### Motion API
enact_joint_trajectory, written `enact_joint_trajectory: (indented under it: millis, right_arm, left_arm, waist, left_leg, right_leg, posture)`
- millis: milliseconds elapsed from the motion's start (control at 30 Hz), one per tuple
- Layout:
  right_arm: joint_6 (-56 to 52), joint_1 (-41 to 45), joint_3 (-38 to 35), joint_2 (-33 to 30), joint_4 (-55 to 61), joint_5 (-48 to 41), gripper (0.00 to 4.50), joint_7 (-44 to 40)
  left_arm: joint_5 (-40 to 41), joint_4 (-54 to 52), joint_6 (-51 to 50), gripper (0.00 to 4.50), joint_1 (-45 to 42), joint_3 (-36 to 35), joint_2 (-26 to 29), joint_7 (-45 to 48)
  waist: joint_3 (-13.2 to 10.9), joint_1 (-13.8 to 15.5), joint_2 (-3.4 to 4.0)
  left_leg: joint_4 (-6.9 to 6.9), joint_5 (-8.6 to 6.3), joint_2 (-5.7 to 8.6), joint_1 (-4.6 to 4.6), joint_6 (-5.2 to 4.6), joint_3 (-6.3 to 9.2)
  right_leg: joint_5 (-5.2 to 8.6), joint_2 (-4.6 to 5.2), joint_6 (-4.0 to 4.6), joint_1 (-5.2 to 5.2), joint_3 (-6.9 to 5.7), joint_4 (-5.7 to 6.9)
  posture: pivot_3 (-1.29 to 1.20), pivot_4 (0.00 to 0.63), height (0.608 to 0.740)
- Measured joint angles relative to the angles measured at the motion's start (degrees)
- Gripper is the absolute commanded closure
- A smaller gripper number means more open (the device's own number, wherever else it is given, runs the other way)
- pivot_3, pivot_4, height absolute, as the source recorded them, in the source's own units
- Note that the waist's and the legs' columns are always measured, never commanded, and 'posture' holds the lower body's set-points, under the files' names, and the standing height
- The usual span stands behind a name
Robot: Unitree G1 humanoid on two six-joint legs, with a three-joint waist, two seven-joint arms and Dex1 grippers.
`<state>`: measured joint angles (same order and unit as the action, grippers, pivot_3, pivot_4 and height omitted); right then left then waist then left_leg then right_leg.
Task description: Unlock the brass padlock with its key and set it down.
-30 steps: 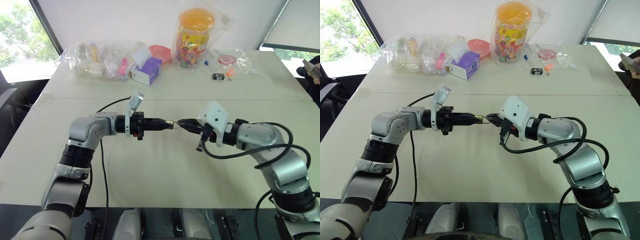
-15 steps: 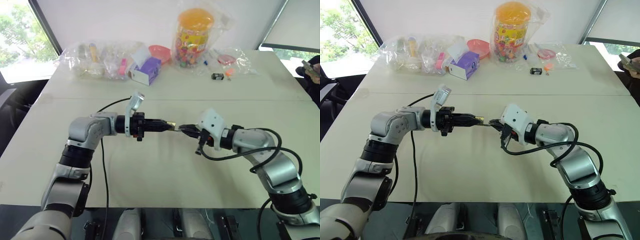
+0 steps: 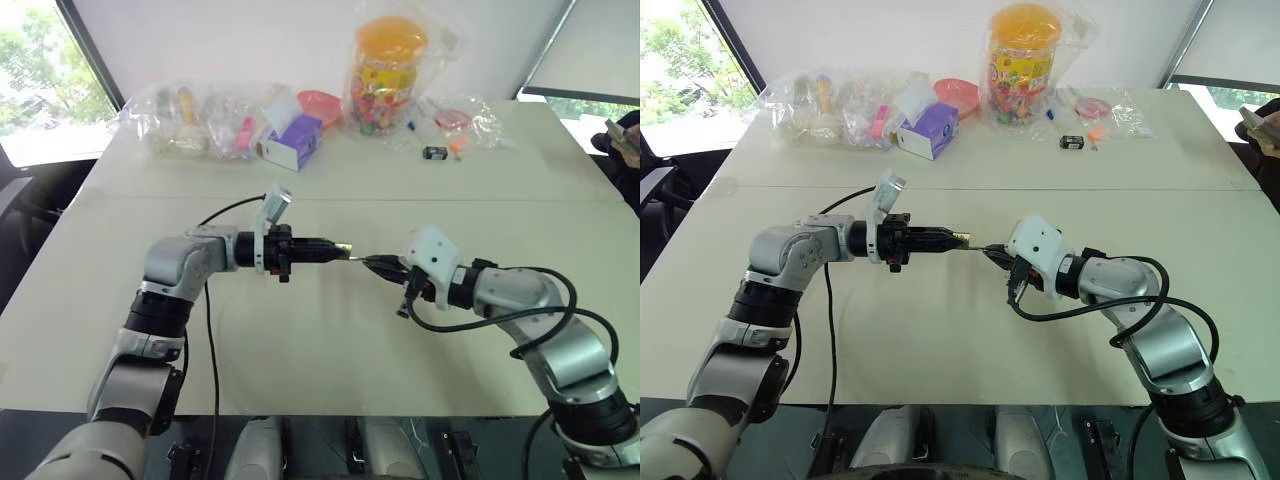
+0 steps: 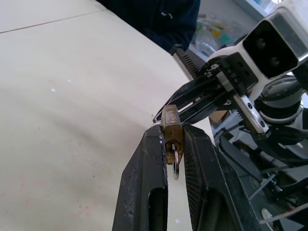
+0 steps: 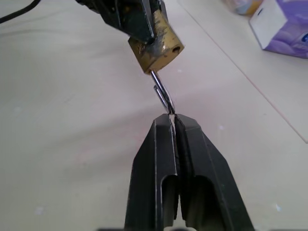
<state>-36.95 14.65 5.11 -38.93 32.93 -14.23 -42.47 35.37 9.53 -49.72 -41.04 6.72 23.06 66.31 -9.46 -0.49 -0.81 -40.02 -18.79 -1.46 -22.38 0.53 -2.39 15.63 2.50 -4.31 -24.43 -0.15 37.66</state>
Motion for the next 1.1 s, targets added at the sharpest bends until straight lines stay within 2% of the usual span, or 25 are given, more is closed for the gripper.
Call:
enact_joint_trajectory:
  millis: [233,367,600,867,1100]
  right_arm:
    - [-2.3,-10.7,-3.9,-7.0,4.8,0.5,4.42,0.3]
    - [-4.1,-16.0,-7.8,-8.4,8.9,-0.1,4.42,0.6]
    - [-7.2,-16.8,-10.3,-7.4,12.8,-0.7,4.42,3.9]
    - [-8.4,-16.9,-10.3,-7.1,14.2,-0.6,4.42,6.3]
    - [-8.5,-16.4,-10.0,-7.1,14.2,-0.6,4.42,7.4]
  left_arm:
    - [-3.5,5.6,3.2,4.50,-0.4,2.3,-3.3,-0.5]
    - [-6.2,12.7,5.1,4.50,-2.3,3.6,-10.2,-3.6]
    - [-9.4,28.5,8.2,4.50,-9.6,2.5,-20.1,-10.7]
    - [-15.8,39.6,18.1,4.50,-11.4,1.4,-22.7,-14.3]
    - [-17.9,40.7,21.5,4.50,-11.1,1.0,-23.0,-13.6]
  waist:
    - [0.0,1.0,0.00]
    - [0.0,1.4,-0.01]
    - [0.0,1.0,-0.01]
    - [0.0,1.2,-0.03]
    - [0.0,1.2,-0.03]
  left_leg:
    - [-0.03,0.00,0.08,-0.02,-0.01,-0.02]
    - [-0.07,-0.01,0.20,-0.02,-0.01,0.00]
    - [-0.04,-0.01,0.33,0.01,-0.03,0.08]
    - [-0.05,-0.01,0.40,0.01,-0.03,0.10]
    - [-0.06,-0.01,0.41,0.01,-0.04,0.12]
  right_leg:
    - [0.00,0.01,0.00,0.00,0.00,-0.02]
    - [0.00,-0.02,-0.01,0.05,-0.02,-0.02]
    - [-0.01,-0.05,-0.02,0.05,-0.01,-0.02]
    - [-0.01,0.00,-0.02,0.07,-0.02,-0.02]
    - [-0.01,0.03,-0.03,0.08,-0.02,-0.02]
  posture:
    - [0.00,0.150,0.740]
    - [0.00,0.150,0.740]
    - [0.00,0.150,0.740]
    - [0.00,0.150,0.740]
    - [0.00,0.150,0.740]
